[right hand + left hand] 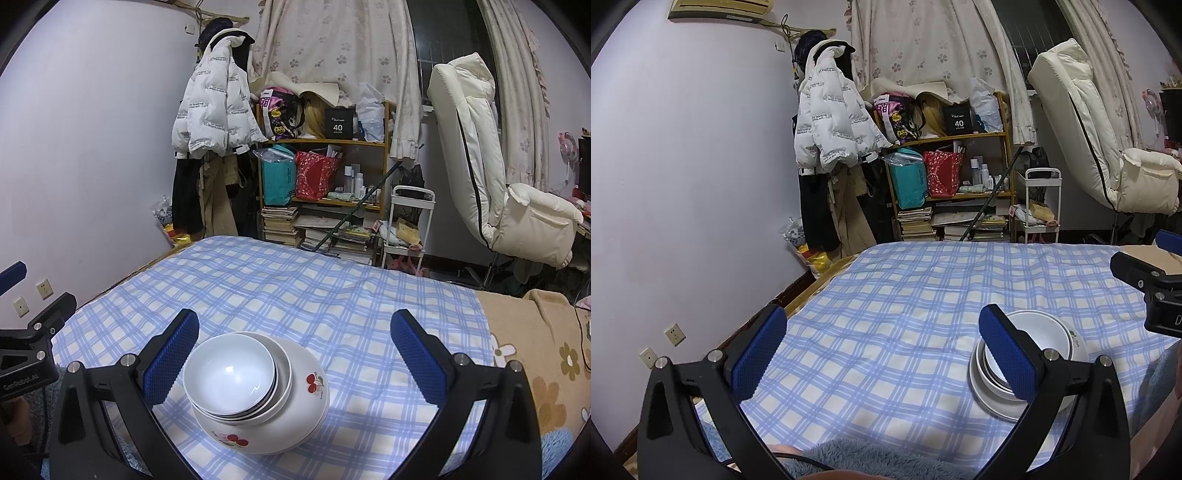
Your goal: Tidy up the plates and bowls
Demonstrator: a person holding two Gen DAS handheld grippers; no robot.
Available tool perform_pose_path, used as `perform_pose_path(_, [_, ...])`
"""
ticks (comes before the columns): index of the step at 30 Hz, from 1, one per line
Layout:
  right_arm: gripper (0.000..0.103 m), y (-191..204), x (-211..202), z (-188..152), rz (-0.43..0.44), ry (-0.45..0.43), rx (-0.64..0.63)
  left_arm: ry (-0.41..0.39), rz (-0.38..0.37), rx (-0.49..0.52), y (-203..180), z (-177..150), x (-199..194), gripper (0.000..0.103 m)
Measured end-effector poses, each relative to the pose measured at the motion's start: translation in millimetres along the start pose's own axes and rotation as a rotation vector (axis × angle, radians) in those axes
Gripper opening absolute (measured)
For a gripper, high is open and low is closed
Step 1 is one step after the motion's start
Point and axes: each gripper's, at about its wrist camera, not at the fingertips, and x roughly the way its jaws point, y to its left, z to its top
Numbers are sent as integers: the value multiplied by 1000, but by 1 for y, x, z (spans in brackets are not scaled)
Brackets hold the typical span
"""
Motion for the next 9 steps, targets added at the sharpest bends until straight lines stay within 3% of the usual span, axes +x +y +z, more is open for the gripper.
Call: perform_pose_path(9, [103,1,-1,1,-2,0,1,-1,-1,1,-1,0,0,102])
